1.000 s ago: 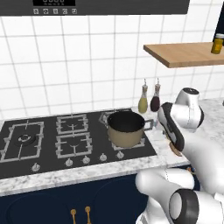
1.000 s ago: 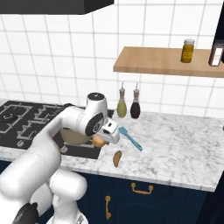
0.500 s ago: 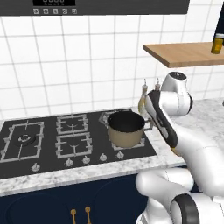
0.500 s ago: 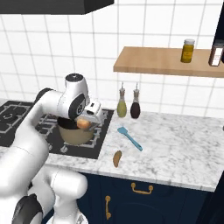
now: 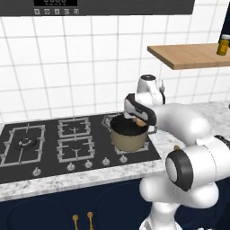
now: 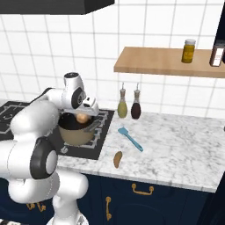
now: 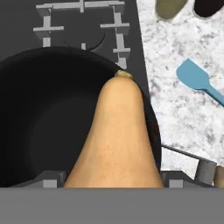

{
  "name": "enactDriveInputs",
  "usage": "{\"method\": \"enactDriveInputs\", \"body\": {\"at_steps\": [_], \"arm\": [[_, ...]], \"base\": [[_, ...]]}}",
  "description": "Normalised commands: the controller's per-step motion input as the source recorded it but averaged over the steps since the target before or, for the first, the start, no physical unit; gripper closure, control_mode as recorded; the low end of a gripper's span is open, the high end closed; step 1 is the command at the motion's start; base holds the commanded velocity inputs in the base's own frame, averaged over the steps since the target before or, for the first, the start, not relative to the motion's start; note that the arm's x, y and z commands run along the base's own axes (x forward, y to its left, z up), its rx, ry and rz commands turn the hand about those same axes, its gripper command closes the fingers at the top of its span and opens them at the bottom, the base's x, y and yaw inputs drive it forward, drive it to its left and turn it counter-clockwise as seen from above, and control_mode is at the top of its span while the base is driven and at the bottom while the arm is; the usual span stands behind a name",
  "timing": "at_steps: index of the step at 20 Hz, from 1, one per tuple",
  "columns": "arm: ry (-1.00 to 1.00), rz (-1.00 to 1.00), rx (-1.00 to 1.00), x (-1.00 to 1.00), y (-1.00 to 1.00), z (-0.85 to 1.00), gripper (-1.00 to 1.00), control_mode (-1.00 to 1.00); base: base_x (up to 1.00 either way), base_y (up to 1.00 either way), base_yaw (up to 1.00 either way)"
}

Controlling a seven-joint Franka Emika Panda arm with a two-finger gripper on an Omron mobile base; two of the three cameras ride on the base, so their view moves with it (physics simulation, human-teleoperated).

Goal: Put the sweet potato and squash in the pot. Retrieve the spatula and lightly stir the vegetables in the pot.

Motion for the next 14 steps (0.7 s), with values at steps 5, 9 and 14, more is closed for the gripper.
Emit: {"method": "enactDriveInputs", "body": {"at_steps": [5,9,14], "arm": [[-0.02,0.00,-0.12,0.93,0.03,-0.62,1.00,-1.00],[0.00,0.00,-0.11,0.57,0.00,-0.54,1.00,-1.00],[-0.11,0.00,-0.01,-0.24,0.07,0.00,1.00,-1.00]], "base": [[0.00,0.00,0.00],[0.00,0.00,0.00],[0.00,0.00,0.00]]}}
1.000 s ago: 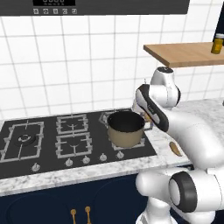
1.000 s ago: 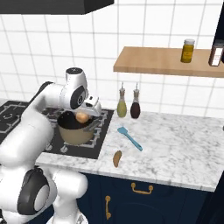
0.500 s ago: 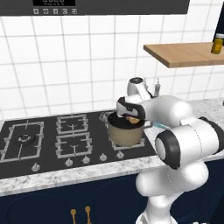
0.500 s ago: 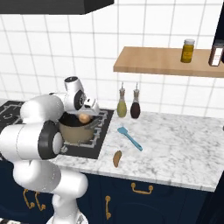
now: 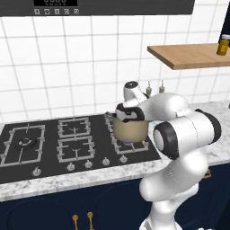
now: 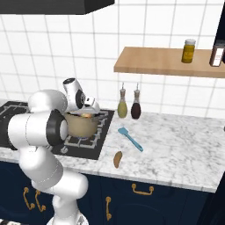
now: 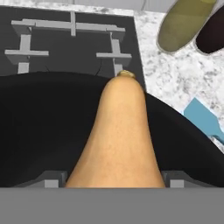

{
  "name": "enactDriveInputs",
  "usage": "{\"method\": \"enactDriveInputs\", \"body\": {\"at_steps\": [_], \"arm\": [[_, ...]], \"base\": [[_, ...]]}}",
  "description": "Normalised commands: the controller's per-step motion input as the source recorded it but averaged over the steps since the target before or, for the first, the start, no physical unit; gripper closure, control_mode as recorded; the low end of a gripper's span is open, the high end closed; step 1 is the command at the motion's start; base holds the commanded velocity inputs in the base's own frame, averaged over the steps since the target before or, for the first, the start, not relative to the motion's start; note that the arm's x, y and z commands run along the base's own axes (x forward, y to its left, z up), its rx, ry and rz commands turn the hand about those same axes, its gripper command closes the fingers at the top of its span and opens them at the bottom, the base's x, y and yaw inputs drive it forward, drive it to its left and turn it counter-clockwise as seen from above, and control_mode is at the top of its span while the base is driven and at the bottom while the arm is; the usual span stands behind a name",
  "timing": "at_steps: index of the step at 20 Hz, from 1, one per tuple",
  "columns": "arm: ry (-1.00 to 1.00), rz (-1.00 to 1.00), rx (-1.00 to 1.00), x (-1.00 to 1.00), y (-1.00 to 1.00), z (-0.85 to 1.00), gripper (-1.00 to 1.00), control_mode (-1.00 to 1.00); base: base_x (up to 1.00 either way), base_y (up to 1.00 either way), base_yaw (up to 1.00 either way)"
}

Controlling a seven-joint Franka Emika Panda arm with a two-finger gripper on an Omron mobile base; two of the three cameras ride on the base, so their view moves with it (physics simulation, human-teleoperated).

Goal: Put the sweet potato and squash in the pot. Retrieve the spatula and lightly stir the vegetables in the pot.

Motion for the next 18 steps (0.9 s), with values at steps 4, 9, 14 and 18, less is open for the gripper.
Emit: {"method": "enactDriveInputs", "body": {"at_steps": [4,9,14,18], "arm": [[-0.03,0.00,0.00,-0.17,0.14,0.00,1.00,-1.00],[0.00,0.00,0.00,-0.03,0.00,0.00,1.00,-1.00],[-0.05,0.00,0.00,-0.21,0.00,0.38,-1.00,-1.00],[-0.04,0.00,0.00,-0.42,0.03,0.93,-1.00,-1.00]], "base": [[0.00,0.00,0.00],[0.00,0.00,0.00],[0.00,0.00,0.00],[0.00,0.00,0.00]]}}
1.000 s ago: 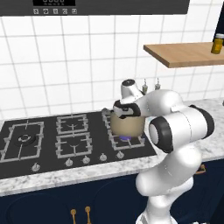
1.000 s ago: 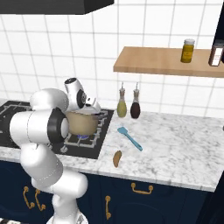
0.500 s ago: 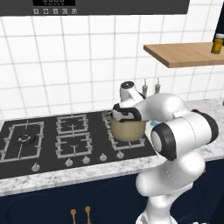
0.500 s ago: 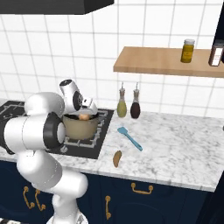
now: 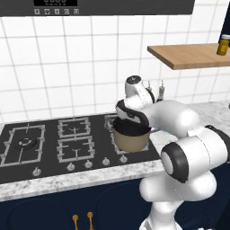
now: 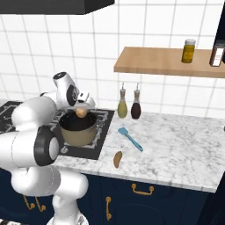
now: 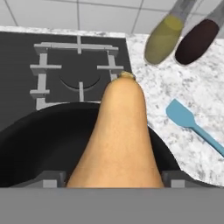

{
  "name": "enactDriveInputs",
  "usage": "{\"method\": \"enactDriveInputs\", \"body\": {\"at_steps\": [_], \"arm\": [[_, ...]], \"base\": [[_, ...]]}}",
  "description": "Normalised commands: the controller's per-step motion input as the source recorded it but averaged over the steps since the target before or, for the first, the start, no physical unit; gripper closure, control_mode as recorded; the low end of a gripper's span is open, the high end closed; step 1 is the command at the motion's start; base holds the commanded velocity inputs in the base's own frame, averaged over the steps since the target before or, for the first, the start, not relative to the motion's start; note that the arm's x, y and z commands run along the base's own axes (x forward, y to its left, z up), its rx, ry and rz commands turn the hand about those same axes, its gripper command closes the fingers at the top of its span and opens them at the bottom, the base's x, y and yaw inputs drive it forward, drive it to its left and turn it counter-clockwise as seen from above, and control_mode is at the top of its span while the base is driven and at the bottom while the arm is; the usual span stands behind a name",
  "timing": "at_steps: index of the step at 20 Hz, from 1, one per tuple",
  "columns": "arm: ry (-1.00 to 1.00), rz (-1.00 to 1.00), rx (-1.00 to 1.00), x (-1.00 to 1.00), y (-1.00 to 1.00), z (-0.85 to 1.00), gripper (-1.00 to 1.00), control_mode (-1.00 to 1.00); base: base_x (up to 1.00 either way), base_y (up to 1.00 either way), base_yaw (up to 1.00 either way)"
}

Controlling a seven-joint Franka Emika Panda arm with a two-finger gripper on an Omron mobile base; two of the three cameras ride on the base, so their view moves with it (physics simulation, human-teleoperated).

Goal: Put the sweet potato and squash in the pot. Retrieve the spatula and lightly stir the vegetables in the pot.

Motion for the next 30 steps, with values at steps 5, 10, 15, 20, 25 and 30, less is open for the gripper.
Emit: {"method": "enactDriveInputs", "body": {"at_steps": [5,10,15,20,25,30], "arm": [[-0.06,0.00,0.00,-0.99,0.04,1.00,-1.00,-1.00],[-0.13,0.00,0.05,-1.00,-0.20,0.65,-1.00,-1.00],[0.00,-0.02,0.06,-1.00,-0.91,-0.12,-1.00,-1.00],[0.19,-0.01,0.00,-0.97,-0.87,-0.76,-1.00,-1.00],[0.23,0.00,0.07,-0.24,-0.79,-0.87,-1.00,-1.00],[0.10,0.01,0.18,0.24,-0.69,-0.64,-1.00,-1.00]], "base": [[0.00,0.00,0.00],[0.00,0.00,0.00],[0.00,0.00,0.00],[0.00,0.00,0.00],[0.00,0.00,0.00],[0.00,0.00,0.00]]}}
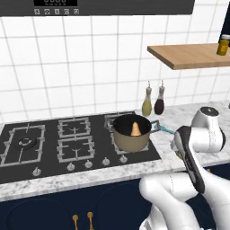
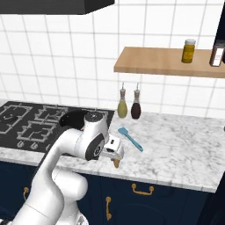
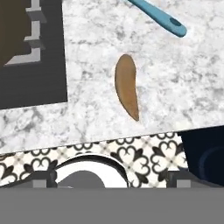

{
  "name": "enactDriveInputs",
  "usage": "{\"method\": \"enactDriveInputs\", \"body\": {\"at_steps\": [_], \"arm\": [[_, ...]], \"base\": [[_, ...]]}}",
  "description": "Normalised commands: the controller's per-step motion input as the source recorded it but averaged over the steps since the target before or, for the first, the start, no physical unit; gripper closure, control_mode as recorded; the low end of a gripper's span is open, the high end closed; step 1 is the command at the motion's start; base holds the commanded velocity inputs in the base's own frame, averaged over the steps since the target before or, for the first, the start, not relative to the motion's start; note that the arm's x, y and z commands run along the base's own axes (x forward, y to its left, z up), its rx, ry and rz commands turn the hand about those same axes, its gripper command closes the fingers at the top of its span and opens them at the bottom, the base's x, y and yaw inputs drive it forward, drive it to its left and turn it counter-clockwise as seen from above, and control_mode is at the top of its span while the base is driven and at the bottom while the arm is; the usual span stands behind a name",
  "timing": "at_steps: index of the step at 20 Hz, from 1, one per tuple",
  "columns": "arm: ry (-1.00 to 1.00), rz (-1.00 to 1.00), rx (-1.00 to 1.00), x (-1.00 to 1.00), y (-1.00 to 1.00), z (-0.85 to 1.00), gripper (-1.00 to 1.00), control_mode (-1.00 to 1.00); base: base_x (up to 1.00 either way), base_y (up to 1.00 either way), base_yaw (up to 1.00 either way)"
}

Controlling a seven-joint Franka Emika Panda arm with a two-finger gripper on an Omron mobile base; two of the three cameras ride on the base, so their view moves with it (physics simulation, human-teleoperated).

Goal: Put the sweet potato and squash in the pot. Retrieve the spatula and lightly stir the vegetables in the pot.

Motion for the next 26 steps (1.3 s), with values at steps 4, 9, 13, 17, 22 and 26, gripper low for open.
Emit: {"method": "enactDriveInputs", "body": {"at_steps": [4,9,13,17,22,26], "arm": [[0.06,0.05,0.09,0.67,-0.36,-0.45,-1.00,-1.00],[0.09,0.05,0.00,0.75,-0.08,-0.57,-1.00,-1.00],[0.09,0.04,0.00,0.36,-0.23,-0.40,-1.00,-1.00],[0.07,0.04,0.00,0.37,-0.17,-0.39,-1.00,-1.00],[0.09,0.05,0.00,0.21,-0.02,-0.37,1.00,-1.00],[0.12,0.03,0.00,0.06,0.00,-0.25,1.00,-1.00]], "base": [[0.00,0.00,0.00],[0.00,0.00,0.00],[0.00,0.00,0.00],[0.00,0.00,0.00],[0.00,0.00,0.00],[0.00,0.00,0.00]]}}
